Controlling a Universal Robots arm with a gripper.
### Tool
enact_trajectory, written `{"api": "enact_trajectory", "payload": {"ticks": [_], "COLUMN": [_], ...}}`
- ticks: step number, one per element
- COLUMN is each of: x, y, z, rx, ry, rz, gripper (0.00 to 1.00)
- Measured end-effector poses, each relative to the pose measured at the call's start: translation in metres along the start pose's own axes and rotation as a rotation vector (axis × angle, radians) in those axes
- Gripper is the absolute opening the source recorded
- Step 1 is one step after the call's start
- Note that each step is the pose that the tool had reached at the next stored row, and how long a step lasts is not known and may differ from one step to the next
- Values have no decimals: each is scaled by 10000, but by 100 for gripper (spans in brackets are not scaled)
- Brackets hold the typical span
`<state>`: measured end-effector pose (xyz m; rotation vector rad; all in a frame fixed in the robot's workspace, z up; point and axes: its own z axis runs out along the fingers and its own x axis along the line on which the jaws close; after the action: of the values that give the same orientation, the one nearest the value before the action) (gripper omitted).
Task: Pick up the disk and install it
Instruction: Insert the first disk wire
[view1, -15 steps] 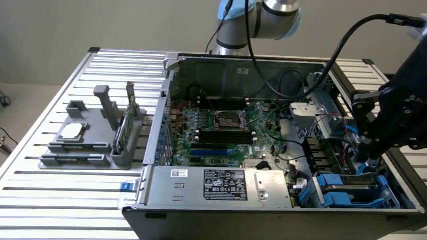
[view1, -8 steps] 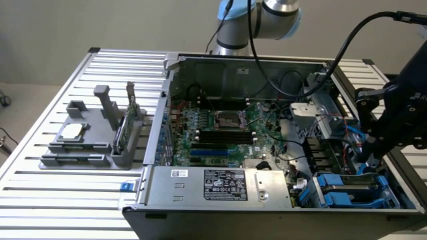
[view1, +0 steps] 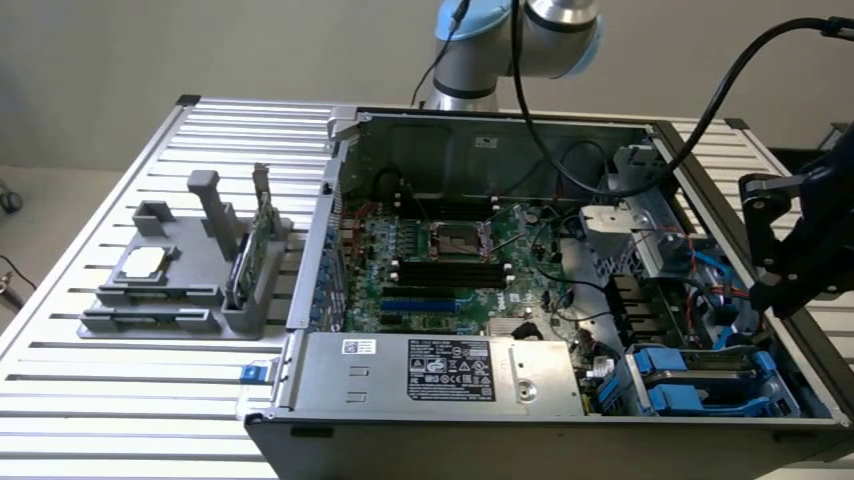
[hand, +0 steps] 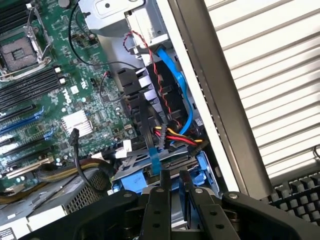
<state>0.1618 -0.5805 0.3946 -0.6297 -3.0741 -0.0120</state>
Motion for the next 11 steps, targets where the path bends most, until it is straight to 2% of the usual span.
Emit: {"api": "enact_trajectory", "payload": {"ticks": [8, 11], "x": [-14, -14], "y": [-21, -21], "z": [73, 111], "rx": [-3, -8], "ry": [-10, -12], "rz": [520, 1014], "gripper": [22, 22]}}
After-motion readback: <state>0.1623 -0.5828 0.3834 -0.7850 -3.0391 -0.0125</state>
